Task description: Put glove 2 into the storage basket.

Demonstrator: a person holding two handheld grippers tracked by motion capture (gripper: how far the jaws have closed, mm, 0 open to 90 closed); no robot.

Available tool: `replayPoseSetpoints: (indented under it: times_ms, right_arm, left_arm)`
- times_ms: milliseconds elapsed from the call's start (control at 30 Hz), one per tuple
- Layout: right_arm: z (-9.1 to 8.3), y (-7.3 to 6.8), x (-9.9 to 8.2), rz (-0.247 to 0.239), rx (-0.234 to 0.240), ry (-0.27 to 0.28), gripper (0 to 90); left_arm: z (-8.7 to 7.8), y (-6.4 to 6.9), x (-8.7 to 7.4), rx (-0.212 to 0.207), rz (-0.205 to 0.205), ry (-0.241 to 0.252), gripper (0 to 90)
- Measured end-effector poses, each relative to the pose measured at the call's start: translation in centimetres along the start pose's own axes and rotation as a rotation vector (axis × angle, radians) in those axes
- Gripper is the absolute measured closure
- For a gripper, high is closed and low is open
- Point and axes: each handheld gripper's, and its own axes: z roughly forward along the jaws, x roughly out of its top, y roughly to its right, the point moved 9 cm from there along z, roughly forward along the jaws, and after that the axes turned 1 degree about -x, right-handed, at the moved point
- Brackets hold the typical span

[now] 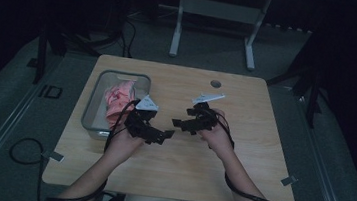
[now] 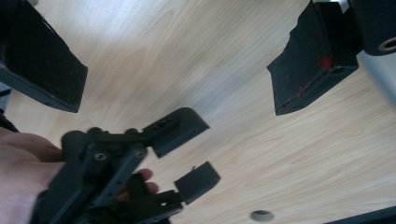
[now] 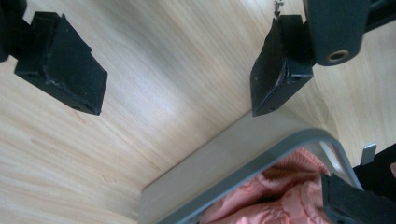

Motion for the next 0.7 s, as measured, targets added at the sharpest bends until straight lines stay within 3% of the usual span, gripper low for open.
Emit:
replayPoseSetpoints:
  times_ms: [200, 333, 467, 567, 700]
  right_arm:
    - [-0.5, 0.5, -1.6, -0.033, -0.012, 0.011, 17.3]
    - [-0.8, 0.8, -2.5, -0.026, -0.012, 0.041, 17.3]
    - [-0.9, 1.0, -3.7, -0.034, -0.008, 0.038, 16.3]
    - [-0.8, 1.1, -4.7, -0.046, -0.003, 0.031, 16.3]
    - [-0.8, 1.2, -6.3, -0.042, 0.005, 0.027, 16.3]
  left_arm:
    - [1.2, 1.7, -0.5, -0.034, 0.035, 0.004, 3.6]
    - [1.8, 2.3, -1.2, -0.011, 0.066, 0.0, 3.6]
    - [2.6, 2.8, -2.0, -0.029, 0.068, -0.007, 3.6]
    - [3.1, 3.4, -2.5, -0.069, 0.065, -0.002, 3.6]
    - [3.8, 4.2, -3.3, -0.106, 0.096, -0.012, 3.6]
